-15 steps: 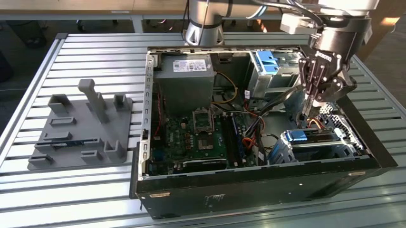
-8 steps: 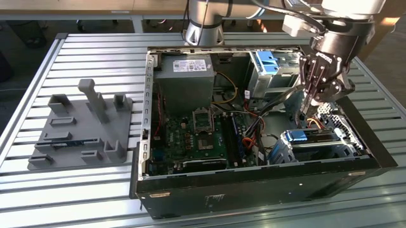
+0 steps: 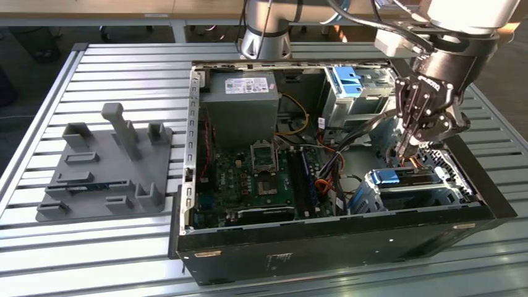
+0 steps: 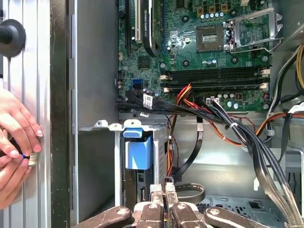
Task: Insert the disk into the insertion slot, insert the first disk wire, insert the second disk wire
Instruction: 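Insert the second disk wire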
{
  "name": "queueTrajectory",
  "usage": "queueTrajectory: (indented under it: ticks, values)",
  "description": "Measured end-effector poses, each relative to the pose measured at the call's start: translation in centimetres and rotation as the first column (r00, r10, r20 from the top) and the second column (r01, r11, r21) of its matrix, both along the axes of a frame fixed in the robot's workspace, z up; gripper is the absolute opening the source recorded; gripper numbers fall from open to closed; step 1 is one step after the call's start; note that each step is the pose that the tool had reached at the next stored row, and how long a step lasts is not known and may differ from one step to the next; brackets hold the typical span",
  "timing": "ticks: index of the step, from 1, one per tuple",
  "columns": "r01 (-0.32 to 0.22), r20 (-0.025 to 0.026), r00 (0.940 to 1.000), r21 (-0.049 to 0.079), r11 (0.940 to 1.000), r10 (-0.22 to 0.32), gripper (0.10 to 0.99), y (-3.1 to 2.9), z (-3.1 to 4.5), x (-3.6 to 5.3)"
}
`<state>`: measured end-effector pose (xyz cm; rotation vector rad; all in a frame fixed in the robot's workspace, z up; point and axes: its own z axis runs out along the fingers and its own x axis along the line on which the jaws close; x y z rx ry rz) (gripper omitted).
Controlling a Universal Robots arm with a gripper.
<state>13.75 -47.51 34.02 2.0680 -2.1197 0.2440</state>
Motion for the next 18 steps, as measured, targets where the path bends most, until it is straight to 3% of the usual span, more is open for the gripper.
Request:
queueTrajectory:
  ticks: [2, 7, 14, 18]
  values:
    - [0.0, 0.0, 1.0, 0.007, 1.0, 0.0, 0.145, -0.34, 0.0, 0.09]
    - [0.0, 0.0, 1.0, 0.059, 0.9982, 0.0, 0.145, -1.05, 0.0, 0.12]
    - [0.0, 0.0, 1.0, 0.114, 0.9934, 0.0, 0.145, -2.13, -0.01, 0.12]
    - [0.0, 0.0, 1.0, 0.132, 0.9912, 0.0, 0.145, -2.86, 0.0, 0.12]
